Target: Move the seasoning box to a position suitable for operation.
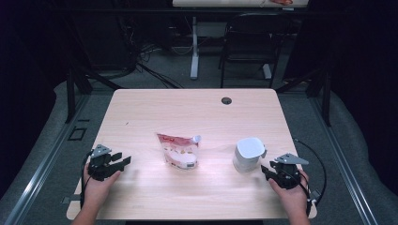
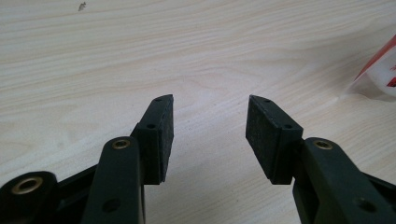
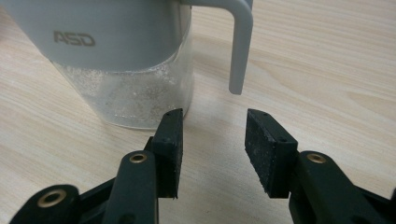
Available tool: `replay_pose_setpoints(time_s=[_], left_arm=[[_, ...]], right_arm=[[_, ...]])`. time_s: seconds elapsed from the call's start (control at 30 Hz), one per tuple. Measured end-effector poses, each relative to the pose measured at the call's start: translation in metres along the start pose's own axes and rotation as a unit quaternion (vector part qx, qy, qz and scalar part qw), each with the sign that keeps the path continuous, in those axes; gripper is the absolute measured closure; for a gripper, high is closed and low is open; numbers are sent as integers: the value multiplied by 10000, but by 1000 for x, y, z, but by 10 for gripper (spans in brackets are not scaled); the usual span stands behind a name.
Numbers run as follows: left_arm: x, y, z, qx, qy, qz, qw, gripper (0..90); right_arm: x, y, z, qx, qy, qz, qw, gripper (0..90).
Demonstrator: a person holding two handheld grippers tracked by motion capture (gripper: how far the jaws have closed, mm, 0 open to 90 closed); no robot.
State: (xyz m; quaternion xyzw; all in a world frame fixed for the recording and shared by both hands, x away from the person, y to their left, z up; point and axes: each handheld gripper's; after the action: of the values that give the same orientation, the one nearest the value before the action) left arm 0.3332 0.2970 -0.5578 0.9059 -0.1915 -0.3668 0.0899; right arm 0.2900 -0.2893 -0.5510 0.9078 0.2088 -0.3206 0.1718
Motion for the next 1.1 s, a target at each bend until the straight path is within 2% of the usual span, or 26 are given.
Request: replay_pose_setpoints(time_s=[0.1,0.23,0.37,0.47,0.53,0.63,0.77,1.1], left_arm=[[-1,0,0,15,-1,1,10000,517],[-1,0,0,-5,-5,24,10000,514],[-2,0,1,-1,-62,12,10000,511],[-2,0,2,-12,-54,27,10000,511],[-3,1,3,-14,-23,15,10000,511],[-4,1,3,-14,-19,24,10000,511],[-5,-1,4,-42,-7,22,10000,511],[-7,-1,6,-41,-32,25,10000,511]], right_arm=[[-3,1,0,-24,57,108,9999,575],[-4,4,1,46,112,2,9999,645],[-4,6,1,126,163,46,9998,633],[-1,6,0,52,148,121,9998,607],[-1,6,-1,36,148,83,9998,605],[-2,7,-3,-24,192,133,9997,662],[0,10,-6,15,276,145,9995,690],[5,15,-9,128,418,214,9988,677]])
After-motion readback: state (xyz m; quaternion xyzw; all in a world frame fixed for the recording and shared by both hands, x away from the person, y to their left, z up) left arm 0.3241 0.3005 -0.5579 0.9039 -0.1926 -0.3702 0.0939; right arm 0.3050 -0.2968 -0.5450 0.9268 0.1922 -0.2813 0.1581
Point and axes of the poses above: each handheld gripper's, and its own axes: x roughly forward along the jaws, z roughly out of its underside, y roughly to its right, and after that the axes turned 14 degrees about -x, right-handed
